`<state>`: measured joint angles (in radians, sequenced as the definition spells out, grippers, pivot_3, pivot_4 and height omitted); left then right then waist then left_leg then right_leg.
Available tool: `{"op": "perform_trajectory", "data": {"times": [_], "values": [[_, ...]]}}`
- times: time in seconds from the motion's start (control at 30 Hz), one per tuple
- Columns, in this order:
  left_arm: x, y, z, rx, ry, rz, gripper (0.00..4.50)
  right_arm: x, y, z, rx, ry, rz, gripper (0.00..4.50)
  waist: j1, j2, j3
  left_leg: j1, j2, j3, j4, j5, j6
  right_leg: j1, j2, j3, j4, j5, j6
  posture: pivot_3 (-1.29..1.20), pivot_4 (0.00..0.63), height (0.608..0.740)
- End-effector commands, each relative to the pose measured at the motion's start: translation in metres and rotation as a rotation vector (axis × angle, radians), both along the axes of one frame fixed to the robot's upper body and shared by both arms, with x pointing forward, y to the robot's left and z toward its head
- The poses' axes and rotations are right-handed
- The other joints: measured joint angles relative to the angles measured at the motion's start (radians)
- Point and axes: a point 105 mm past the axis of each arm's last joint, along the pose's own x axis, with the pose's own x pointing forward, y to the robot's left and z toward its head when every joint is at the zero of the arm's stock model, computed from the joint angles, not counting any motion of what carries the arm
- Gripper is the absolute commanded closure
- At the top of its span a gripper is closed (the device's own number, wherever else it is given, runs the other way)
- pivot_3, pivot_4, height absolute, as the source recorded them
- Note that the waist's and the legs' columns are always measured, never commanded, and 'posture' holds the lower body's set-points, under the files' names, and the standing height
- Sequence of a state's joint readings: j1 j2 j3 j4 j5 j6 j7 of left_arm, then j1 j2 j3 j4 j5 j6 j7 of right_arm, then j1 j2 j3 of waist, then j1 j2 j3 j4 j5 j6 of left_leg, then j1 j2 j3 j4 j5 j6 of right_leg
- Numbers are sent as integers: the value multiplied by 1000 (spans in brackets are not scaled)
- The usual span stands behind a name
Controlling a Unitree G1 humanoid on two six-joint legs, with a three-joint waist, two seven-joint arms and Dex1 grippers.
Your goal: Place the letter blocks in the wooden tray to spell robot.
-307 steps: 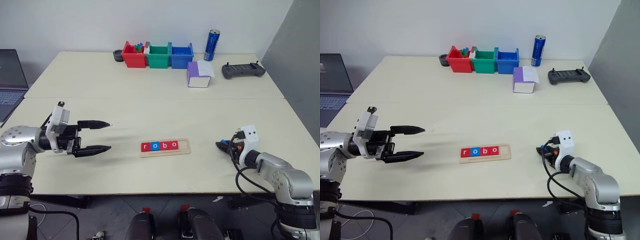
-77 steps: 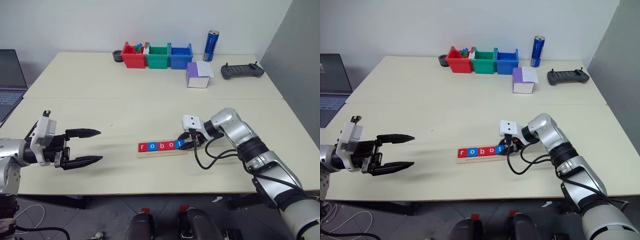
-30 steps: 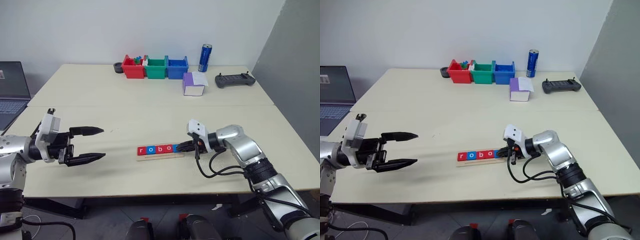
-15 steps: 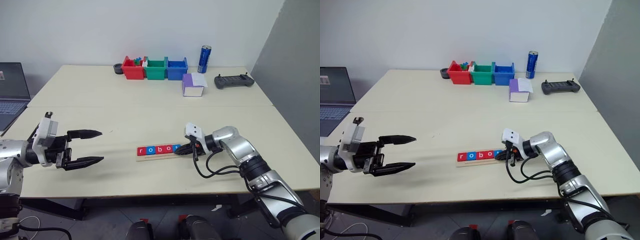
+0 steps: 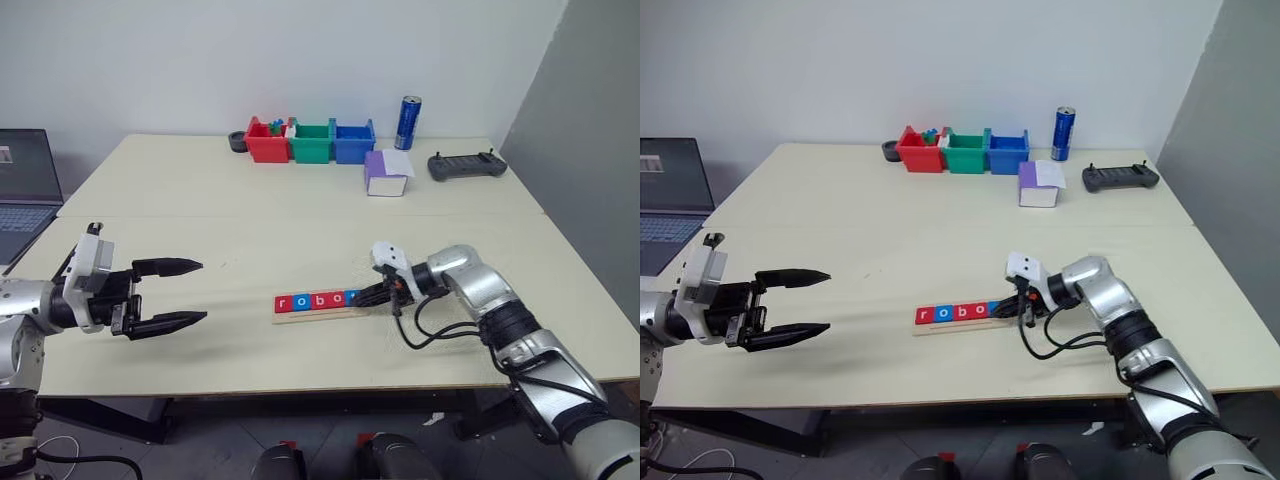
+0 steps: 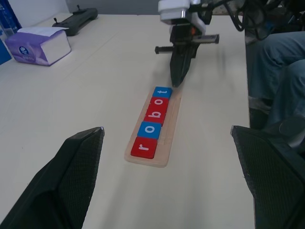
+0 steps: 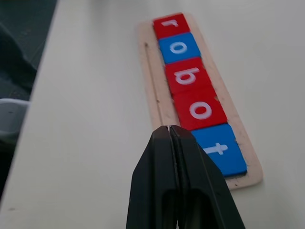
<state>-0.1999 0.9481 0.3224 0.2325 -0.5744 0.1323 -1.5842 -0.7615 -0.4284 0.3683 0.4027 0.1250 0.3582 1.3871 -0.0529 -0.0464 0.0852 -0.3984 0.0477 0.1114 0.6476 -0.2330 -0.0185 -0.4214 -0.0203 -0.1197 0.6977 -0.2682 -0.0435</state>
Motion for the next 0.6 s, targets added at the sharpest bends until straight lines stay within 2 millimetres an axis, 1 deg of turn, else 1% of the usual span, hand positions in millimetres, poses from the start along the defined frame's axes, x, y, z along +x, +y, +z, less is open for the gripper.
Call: {"op": "perform_trajectory", "data": {"times": [0.03,0.07,0.1,0.13,0.17,0.23,0.27,0.3,0.33,0.4,0.43,0.5,0.53,0.6], "values": [[-1,4,21,6,-64,14,0,-4,-12,40,87,-77,-19,4446,2,0,-1,0,0,0,0,0,0,0,0,0,0,0,0,0,0,740],[-4,6,25,2,-68,19,0,-8,-28,52,95,-86,-54,4446,3,0,-1,0,0,0,0,0,0,0,0,0,0,0,0,0,0,740],[-6,6,28,1,-70,21,0,-14,-39,60,96,-90,-74,4090,4,0,-1,0,0,0,0,0,0,0,0,0,0,0,0,0,0,740],[-10,9,29,5,-46,37,0,-24,-56,66,87,-85,-93,3912,7,0,-1,0,0,0,0,0,0,0,0,0,0,0,0,0,0,740],[-13,12,32,13,-36,56,0,-35,-73,72,74,-74,-112,3613,10,-1,-1,-1,0,0,0,0,0,0,-1,0,0,-1,-1,0,0,740],[-22,17,37,16,-27,69,0,-54,-100,78,56,-44,-155,2919,19,-1,-2,0,-1,0,0,-1,0,0,-1,0,-1,-2,-4,0,0,740],[-24,17,40,14,-28,70,0,-60,-107,80,53,-35,-167,2569,22,0,-3,0,-1,0,0,-2,1,0,-1,0,-2,-3,-4,0,0,740],[-27,19,43,15,-27,86,0,-66,-120,81,44,-17,-201,2302,23,1,-4,1,-1,0,0,-2,1,1,-1,0,-1,-4,-5,0,0,740],[-30,21,45,25,-20,108,0,-71,-135,82,36,-3,-243,1918,22,1,-4,1,-1,0,-1,-3,1,1,-1,-1,-2,-4,-5,0,0,740],[-35,25,45,58,-2,135,0,-76,-155,83,26,11,-308,1291,20,1,-5,2,-1,-1,-1,-3,1,1,0,-1,-1,-4,-6,0,0,740],[-37,26,45,71,2,141,0,-76,-162,83,26,11,-334,965,19,3,-5,4,0,-1,-1,-3,1,2,0,-1,-1,-4,-6,0,0,740],[-36,27,44,63,-14,165,0,-71,-174,80,19,-21,-381,289,19,5,-7,5,0,-1,-1,-3,1,3,0,-1,-1,-4,-6,0,0,740],[-36,26,42,61,-26,161,0,-66,-175,78,13,-37,-393,38,19,6,-8,8,0,-1,-1,-2,1,5,1,-1,-1,-4,-6,0,0,740],[-35,23,38,64,-47,151,0,-61,-173,75,10,-47,-389,38,20,9,-9,15,0,-2,-1,-3,1,11,1,-1,-1,-5,-6,0,0,740]]}}
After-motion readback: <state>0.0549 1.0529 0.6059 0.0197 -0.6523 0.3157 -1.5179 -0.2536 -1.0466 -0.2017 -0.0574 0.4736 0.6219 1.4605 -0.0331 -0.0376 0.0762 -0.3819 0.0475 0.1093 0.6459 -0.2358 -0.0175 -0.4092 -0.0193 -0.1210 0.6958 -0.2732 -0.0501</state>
